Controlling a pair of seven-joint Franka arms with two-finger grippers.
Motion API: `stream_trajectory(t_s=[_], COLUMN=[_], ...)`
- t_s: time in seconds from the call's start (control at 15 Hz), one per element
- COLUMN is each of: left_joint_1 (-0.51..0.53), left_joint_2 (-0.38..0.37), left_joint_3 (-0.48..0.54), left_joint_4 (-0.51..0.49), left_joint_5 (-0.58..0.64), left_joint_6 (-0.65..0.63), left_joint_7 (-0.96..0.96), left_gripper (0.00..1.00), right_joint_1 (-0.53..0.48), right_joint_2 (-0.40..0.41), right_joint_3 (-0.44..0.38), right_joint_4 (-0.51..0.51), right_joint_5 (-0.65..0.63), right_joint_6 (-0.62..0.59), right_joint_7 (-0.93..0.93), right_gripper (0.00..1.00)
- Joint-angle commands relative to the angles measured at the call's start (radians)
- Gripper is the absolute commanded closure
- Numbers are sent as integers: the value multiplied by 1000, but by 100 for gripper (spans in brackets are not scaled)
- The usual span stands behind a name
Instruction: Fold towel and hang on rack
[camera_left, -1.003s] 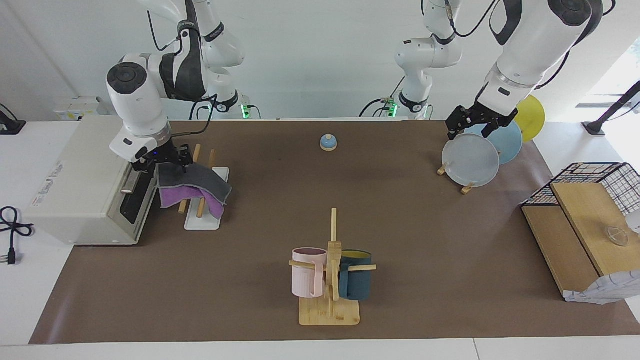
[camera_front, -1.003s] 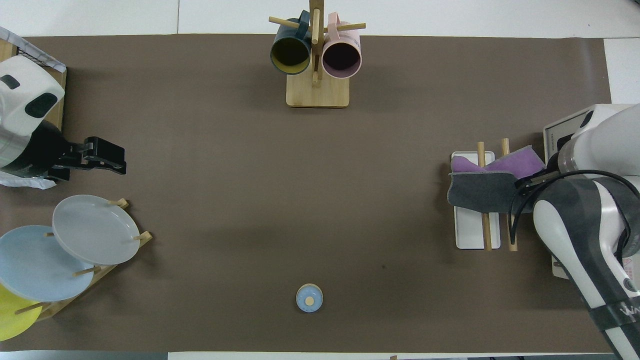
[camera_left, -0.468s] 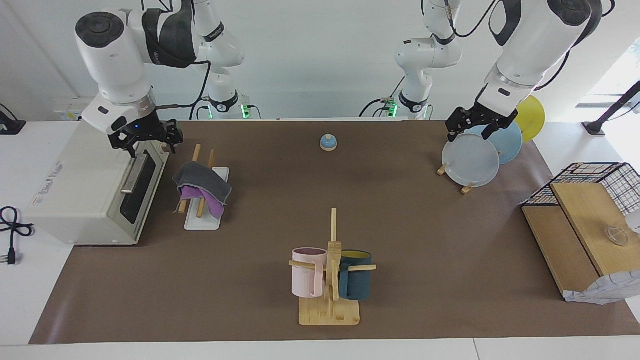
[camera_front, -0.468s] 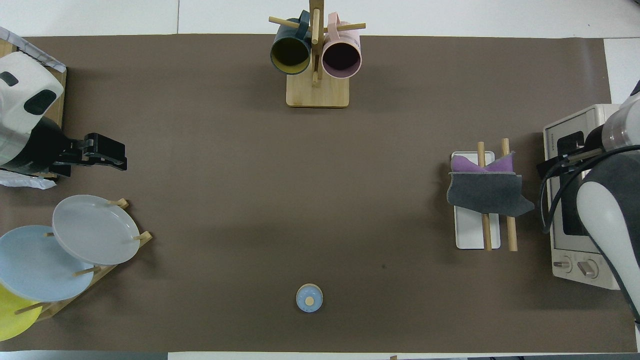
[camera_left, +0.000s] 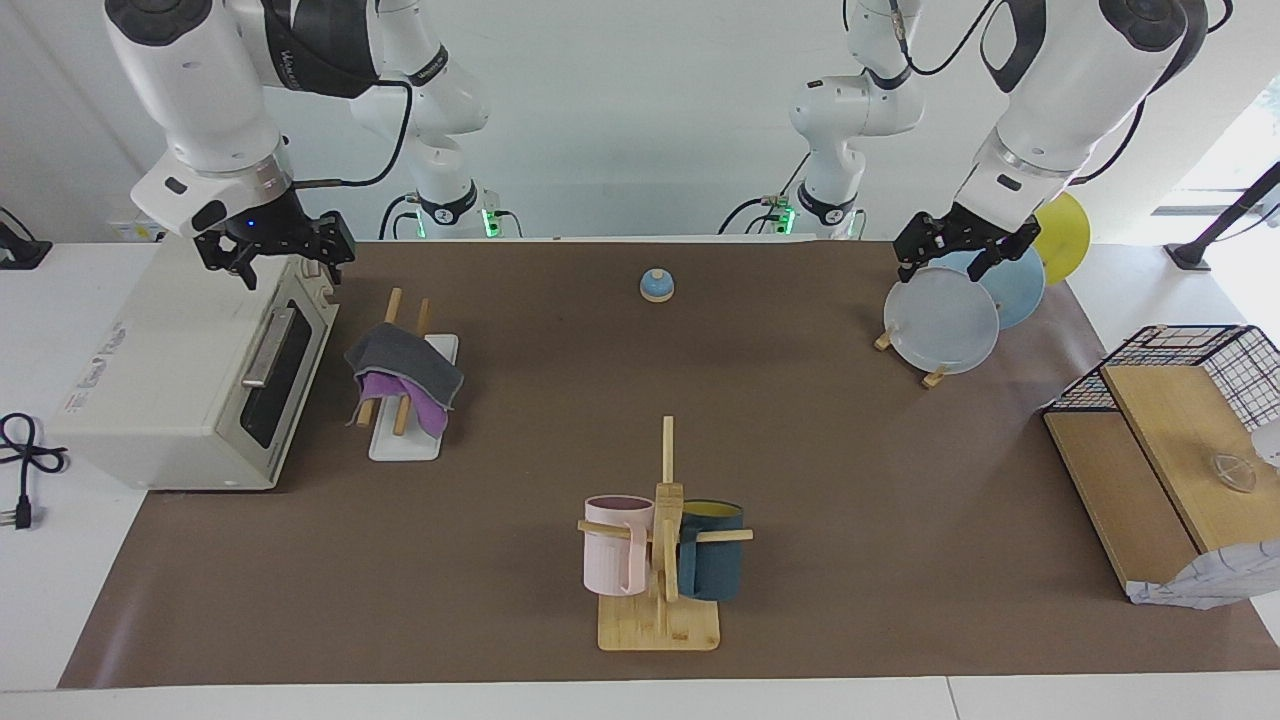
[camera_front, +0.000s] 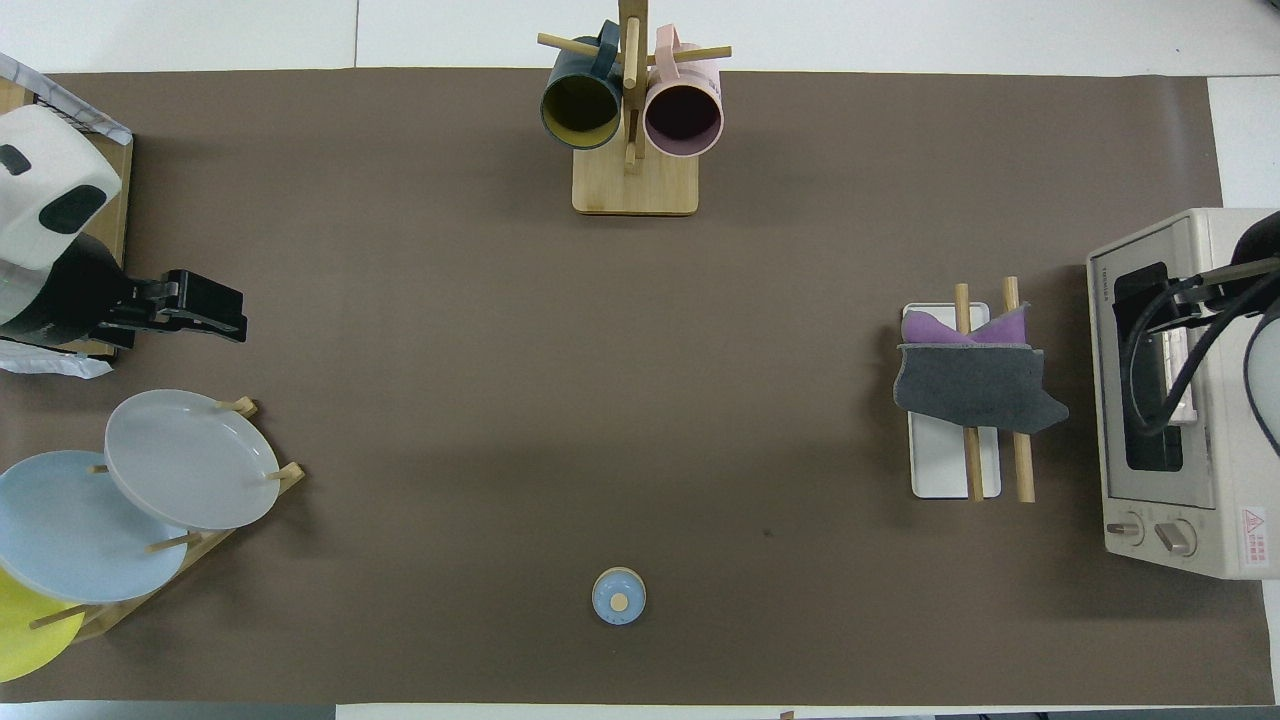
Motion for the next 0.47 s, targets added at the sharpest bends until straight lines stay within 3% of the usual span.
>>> stream_trajectory(t_s=[0.0, 0.33, 0.4], left_joint_1=[1, 3, 3], left_joint_2=[7, 18, 18], left_joint_3=[33, 33, 33], left_joint_4=[7, 10, 8], left_joint_5=[21, 21, 21], left_joint_6=[10, 27, 30], left_joint_7=[77, 69, 68], left_gripper=[0, 0, 0], right_joint_1=[-34, -4, 24], right_joint_2=[39, 57, 68], right_joint_3=[8, -6, -45], right_joint_4=[61, 98, 106], right_joint_5=[71, 85, 87], right_joint_6=[-22, -58, -71], right_joint_7=[52, 55, 55], right_gripper=[0, 0, 0])
